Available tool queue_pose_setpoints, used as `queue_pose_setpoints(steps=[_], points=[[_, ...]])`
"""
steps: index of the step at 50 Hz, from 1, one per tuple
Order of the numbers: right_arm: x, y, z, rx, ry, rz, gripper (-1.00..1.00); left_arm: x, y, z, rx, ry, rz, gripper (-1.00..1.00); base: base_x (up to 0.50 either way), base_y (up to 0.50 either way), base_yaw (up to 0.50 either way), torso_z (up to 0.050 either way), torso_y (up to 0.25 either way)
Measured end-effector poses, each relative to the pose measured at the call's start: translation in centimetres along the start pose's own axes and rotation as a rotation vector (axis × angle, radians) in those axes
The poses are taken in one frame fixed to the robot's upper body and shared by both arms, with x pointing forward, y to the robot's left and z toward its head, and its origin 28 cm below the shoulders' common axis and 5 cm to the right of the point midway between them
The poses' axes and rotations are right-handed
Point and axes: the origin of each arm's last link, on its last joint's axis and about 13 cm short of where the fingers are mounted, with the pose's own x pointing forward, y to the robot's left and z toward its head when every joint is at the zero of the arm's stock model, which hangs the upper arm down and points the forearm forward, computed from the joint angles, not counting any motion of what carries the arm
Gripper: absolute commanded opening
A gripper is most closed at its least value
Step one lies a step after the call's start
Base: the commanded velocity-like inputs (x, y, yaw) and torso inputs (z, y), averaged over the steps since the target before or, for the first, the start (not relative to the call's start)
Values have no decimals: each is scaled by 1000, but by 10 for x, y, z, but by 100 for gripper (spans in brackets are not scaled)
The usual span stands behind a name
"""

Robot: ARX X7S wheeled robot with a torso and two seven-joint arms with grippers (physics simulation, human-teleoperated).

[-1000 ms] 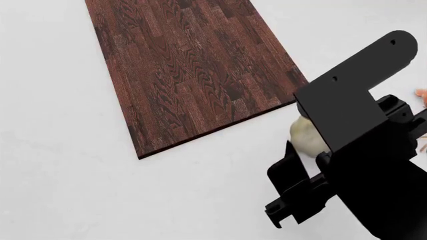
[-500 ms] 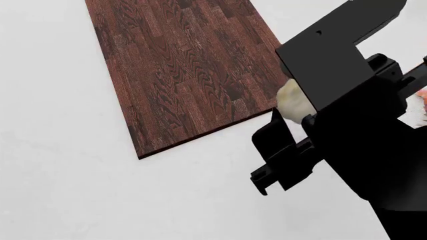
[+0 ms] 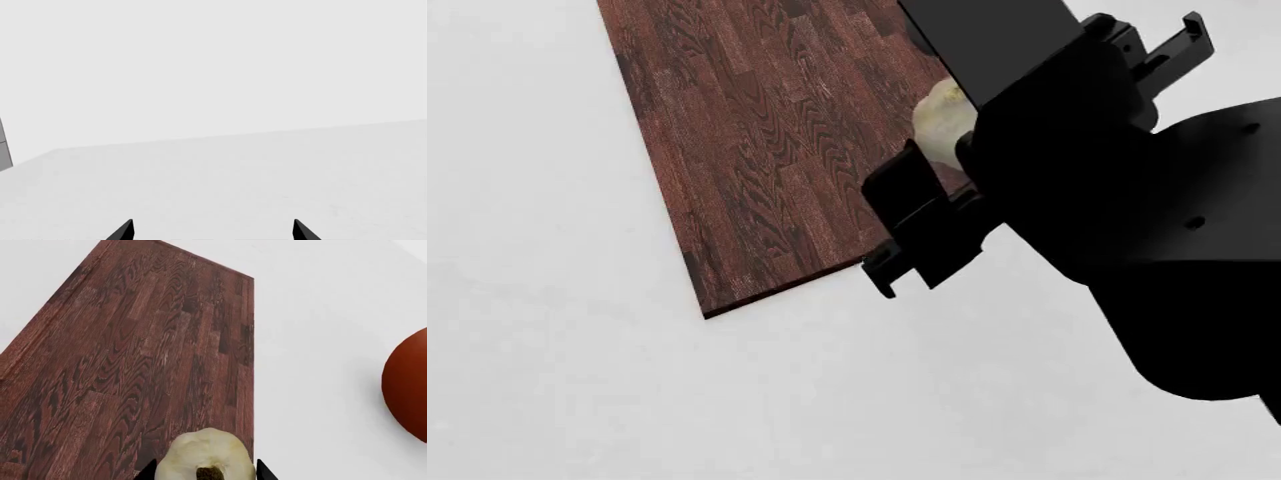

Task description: Clear the non-vegetable object off the cutting board and place the vegetables onto it.

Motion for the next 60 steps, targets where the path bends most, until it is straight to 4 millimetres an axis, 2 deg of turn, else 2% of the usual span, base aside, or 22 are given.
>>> queue_pose_setpoints(steps=[9, 19, 36, 37, 50, 60], points=[[16, 4, 2, 18, -10, 26, -100, 0, 2, -3, -2, 4, 3, 100, 0, 0, 0, 0, 0], [32, 8, -4, 47, 1, 41, -100, -1, 3, -4, -2, 6, 7, 100, 0, 0, 0, 0, 0], [41, 11, -17, 67, 32, 45, -100, -3, 6, -4, -3, 6, 13, 100, 0, 0, 0, 0, 0], [41, 11, -17, 67, 32, 45, 100, -3, 6, -4, -3, 5, 14, 100, 0, 0, 0, 0, 0], [36, 9, -11, 49, 28, 30, 100, -3, 6, -3, -5, 4, 16, 100, 0, 0, 0, 0, 0], [19, 10, 1, 16, 5, 22, 100, -2, 6, 0, -6, -1, 14, 100, 0, 0, 0, 0, 0]])
